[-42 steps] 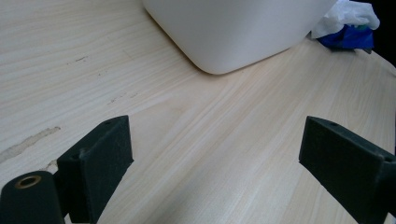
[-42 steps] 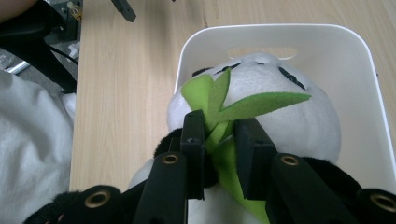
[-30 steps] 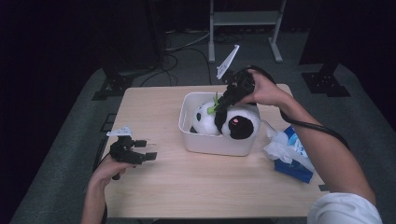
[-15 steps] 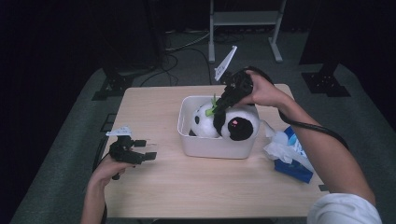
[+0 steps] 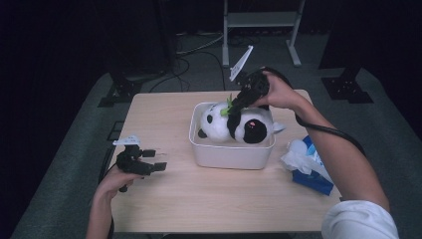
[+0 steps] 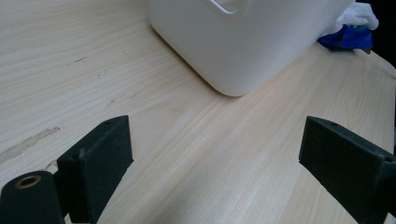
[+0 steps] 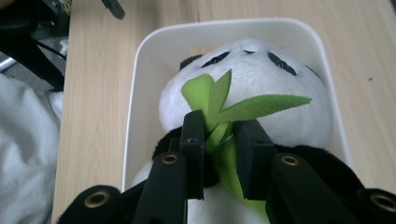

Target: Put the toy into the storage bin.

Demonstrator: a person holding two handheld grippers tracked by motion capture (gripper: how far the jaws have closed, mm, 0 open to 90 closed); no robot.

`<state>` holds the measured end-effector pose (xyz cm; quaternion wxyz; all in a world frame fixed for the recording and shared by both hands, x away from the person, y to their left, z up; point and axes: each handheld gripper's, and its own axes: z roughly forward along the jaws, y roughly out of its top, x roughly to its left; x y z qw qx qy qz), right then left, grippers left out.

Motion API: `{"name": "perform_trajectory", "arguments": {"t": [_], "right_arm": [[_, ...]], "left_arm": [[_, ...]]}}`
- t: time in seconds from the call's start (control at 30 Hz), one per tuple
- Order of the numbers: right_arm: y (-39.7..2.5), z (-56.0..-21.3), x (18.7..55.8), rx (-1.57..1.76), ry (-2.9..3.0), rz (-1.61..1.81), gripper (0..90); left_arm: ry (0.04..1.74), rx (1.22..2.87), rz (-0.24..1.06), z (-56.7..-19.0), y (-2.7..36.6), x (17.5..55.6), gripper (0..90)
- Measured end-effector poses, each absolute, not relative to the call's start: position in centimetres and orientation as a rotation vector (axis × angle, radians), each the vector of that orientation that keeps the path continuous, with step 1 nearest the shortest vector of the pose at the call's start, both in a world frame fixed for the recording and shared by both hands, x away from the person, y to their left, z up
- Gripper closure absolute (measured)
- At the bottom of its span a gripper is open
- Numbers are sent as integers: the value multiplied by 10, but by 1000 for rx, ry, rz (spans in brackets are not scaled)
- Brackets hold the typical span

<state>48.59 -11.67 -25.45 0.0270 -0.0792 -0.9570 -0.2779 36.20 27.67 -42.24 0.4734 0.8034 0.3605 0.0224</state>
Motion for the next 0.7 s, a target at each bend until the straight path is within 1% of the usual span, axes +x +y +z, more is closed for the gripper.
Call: {"name": "perform_trajectory", "arguments": {"t": [0.2,0.7], "right_arm": [[-112,-280,485,-233,-2921,-825,741],[-107,-305,460,-168,-2829,-816,739]], "left_arm": [[872,1975,57,-422,275,361,84],[866,1983,57,-422,272,360,84]]}}
